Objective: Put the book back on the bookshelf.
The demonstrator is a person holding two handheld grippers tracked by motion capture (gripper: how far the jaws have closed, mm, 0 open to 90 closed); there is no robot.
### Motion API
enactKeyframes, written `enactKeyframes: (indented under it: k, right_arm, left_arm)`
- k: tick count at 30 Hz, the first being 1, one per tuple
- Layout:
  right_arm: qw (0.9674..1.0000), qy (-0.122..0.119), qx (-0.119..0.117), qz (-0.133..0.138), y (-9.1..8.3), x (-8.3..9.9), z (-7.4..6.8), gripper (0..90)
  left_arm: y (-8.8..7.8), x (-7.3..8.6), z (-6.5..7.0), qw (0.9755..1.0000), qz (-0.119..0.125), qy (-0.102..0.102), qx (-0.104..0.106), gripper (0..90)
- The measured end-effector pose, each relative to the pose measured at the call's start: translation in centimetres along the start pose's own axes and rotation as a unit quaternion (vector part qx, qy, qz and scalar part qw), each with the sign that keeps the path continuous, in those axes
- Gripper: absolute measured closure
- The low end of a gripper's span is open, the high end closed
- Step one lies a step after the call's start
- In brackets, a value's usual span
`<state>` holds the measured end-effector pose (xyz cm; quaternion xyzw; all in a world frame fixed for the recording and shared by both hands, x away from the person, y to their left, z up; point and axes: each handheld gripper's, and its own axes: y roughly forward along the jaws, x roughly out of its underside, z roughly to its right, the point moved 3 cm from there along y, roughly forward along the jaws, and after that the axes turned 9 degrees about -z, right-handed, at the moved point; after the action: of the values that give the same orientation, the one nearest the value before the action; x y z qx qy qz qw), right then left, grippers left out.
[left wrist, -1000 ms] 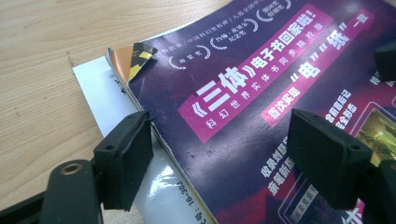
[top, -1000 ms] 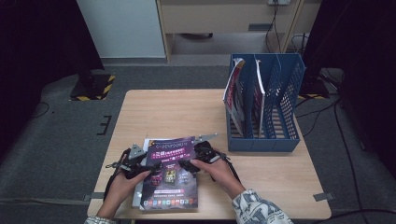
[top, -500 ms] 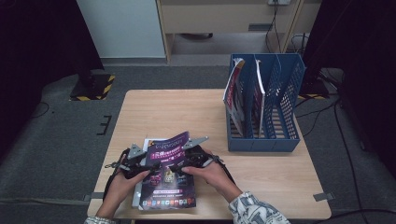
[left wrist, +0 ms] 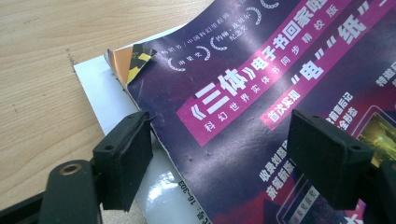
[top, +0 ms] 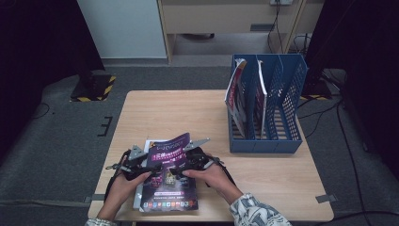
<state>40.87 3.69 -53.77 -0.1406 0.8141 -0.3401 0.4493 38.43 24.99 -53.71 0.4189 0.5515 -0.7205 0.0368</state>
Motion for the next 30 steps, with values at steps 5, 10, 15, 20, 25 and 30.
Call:
enactKeyframes:
  k: [5,10,15,20,25,30]
  right_arm:
    - [0.9994,0.033,-0.007,0.01,-0.2,0.2,0.5,45.1]
    - [0.9991,0.031,0.005,0.028,-0.9,-0.2,0.1,58.7]
    - [0.9981,0.037,0.013,0.047,-1.7,-0.5,0.3,70.2]
    - [0.9971,0.041,0.02,0.061,-2.4,-0.4,0.8,75.2]
    - [0.9967,0.023,0.036,0.07,-2.7,-0.7,0.3,75.8]
    - [0.9958,0.007,0.051,0.076,-3.1,-1.0,-0.1,76.3]
  left_arm:
    - [0.0,0.0,0.0,1.0,0.001,-0.004,0.003,21.2]
    - [0.1,-0.3,0.1,1.0,0.001,-0.006,0.004,14.5]
    - [-0.2,-0.5,-0.2,0.9997,0.019,-0.013,0.004,11.6]
    - [-0.3,-0.6,0.0,0.9997,0.021,-0.01,0.005,11.0]
    - [-0.4,-0.7,0.1,0.9996,0.025,-0.008,0.011,11.1]
    - [-0.4,-0.7,0.1,0.9995,0.027,-0.009,0.013,11.1]
